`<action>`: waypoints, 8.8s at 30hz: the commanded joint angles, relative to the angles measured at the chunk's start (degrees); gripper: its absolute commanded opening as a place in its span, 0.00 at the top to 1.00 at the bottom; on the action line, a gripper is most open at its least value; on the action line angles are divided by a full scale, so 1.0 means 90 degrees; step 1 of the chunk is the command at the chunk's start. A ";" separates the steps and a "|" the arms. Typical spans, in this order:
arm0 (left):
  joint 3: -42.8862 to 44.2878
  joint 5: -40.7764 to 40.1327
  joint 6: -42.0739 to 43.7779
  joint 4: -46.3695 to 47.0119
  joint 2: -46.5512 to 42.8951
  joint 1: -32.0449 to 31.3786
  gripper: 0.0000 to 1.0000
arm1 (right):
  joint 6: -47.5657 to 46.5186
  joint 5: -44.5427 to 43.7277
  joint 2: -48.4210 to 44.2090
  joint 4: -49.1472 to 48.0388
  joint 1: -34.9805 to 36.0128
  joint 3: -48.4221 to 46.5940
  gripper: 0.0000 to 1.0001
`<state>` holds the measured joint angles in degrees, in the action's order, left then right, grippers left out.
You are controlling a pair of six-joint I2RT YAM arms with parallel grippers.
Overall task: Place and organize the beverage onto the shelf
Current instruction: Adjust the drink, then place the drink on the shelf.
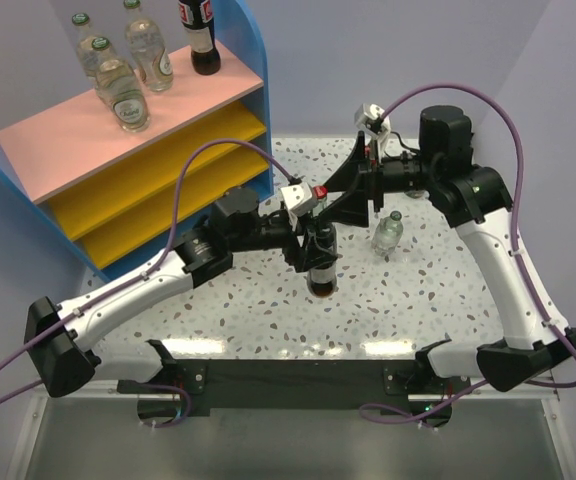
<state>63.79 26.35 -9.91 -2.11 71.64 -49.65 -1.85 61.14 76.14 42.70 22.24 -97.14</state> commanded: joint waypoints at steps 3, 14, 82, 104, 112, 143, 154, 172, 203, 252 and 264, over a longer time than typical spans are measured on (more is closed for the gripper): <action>0.0500 0.0061 -0.0217 0.1865 -0.0069 -0.0069 1.00 | 0.0449 0.0130 0.0017 -0.0516 0.0214 -0.0007 0.19; 0.0774 -0.0056 -0.0256 0.1953 0.0048 -0.0099 1.00 | 0.0070 -0.0173 0.0124 -0.0350 0.0410 -0.0036 0.30; -0.0681 0.0149 -0.0325 0.3067 -0.0079 -0.0245 0.12 | 0.1191 -0.0280 -0.0208 -0.1453 -0.0371 -0.1530 1.00; -0.0809 -0.0339 -0.0393 0.2861 0.0302 -0.0304 0.13 | 0.1387 -0.0251 -0.0218 -0.1639 -0.0557 -0.1560 1.00; -0.0662 -0.0399 -0.0520 0.3037 0.0322 -0.0314 0.31 | 0.1426 -0.0241 -0.0266 -0.1678 -0.0576 -0.1414 1.00; -0.0252 -0.0242 -0.0363 0.3242 0.0312 -0.0333 1.00 | 0.1768 0.0120 -0.0335 -0.1990 -0.0577 -0.0759 0.65; -0.0339 -0.0418 -0.0295 0.3320 0.0000 -0.0333 1.00 | 0.1748 0.0159 -0.0354 -0.1971 -0.0576 -0.0759 0.19; -0.0535 -0.1091 0.0076 0.2784 -0.0879 -0.0323 1.00 | 0.1338 -0.0192 -0.0189 -0.1541 -0.1181 -0.1969 0.05; 0.4278 -0.4382 0.1326 0.0041 0.0321 0.0809 1.00 | 0.0664 -0.2018 -0.0325 -0.0428 -0.2744 -0.0701 0.02; 0.7883 -0.4549 0.1150 0.0390 0.3154 0.2958 1.00 | 0.0498 -0.1882 -0.0266 -0.0096 -0.2842 -0.0241 0.02; 0.7698 -0.4392 0.0935 0.0576 0.3261 0.3114 1.00 | 0.0488 -0.1843 -0.0257 -0.0066 -0.2852 -0.0232 0.02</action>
<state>129.32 -14.52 -0.43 -15.62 104.25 -22.13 2.96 43.22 74.46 42.52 -3.07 -99.22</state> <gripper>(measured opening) 0.699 0.978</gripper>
